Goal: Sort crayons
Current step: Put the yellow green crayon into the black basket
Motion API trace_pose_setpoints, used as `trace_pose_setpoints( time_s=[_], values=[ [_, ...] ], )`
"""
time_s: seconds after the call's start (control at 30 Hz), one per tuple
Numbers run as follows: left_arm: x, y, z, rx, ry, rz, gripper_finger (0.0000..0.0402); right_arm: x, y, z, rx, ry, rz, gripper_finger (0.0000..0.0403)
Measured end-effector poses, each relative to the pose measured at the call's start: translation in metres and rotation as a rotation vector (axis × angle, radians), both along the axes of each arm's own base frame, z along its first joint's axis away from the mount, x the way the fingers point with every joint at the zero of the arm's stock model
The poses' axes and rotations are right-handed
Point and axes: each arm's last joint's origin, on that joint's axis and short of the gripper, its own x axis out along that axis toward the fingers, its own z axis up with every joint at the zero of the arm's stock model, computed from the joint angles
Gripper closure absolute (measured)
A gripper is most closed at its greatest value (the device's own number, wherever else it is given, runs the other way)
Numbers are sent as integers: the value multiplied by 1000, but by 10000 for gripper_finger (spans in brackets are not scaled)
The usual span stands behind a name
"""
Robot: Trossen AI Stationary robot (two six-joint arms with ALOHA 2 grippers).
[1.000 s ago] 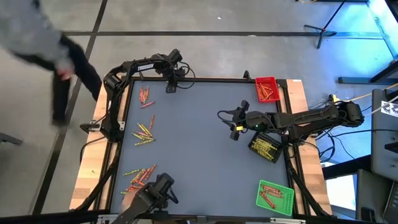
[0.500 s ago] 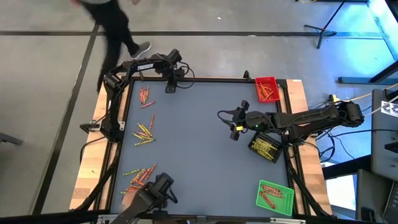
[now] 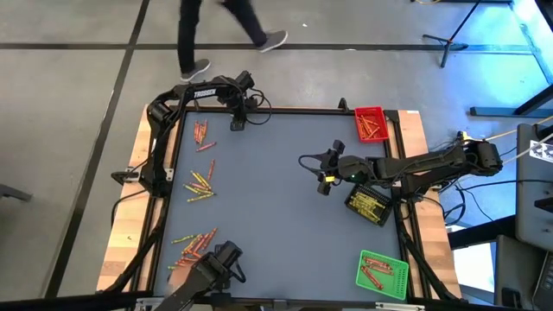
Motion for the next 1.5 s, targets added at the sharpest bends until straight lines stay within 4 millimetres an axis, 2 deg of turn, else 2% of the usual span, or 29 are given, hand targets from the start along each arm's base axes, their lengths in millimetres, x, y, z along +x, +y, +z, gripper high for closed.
trace_pose_setpoints(
  time_s=[0.43, 0.63, 0.73, 0.9, 1.13, 1.3, 1.4, 1.5],
  values=[
    [10, -9, 3, -11, -4, 31, 387, 0, 0, 0, 0, 0, 0, 192],
    [18, -16, 10, 36, 15, 16, 393, 0, 0, -1, 39, -7, -11, 192],
    [25, -25, 21, 32, -28, 9, 393, 0, 1, 0, 56, -18, -10, 191],
    [36, -44, 64, 56, -177, -3, 399, -2, 1, -5, 96, 20, -14, 160],
    [61, -95, 105, 148, -415, -114, 400, -6, 0, -9, 57, 81, -44, 95],
    [64, -146, 116, 191, -652, -224, 401, -3, -1, -12, 5, 59, -30, 91],
    [61, -178, 113, 226, -796, -270, 401, -1, 0, -15, -50, 14, 10, 100],
    [57, -208, 108, 252, -937, -322, 401, 4, 0, -9, -87, -62, 29, 110]
  ],
)
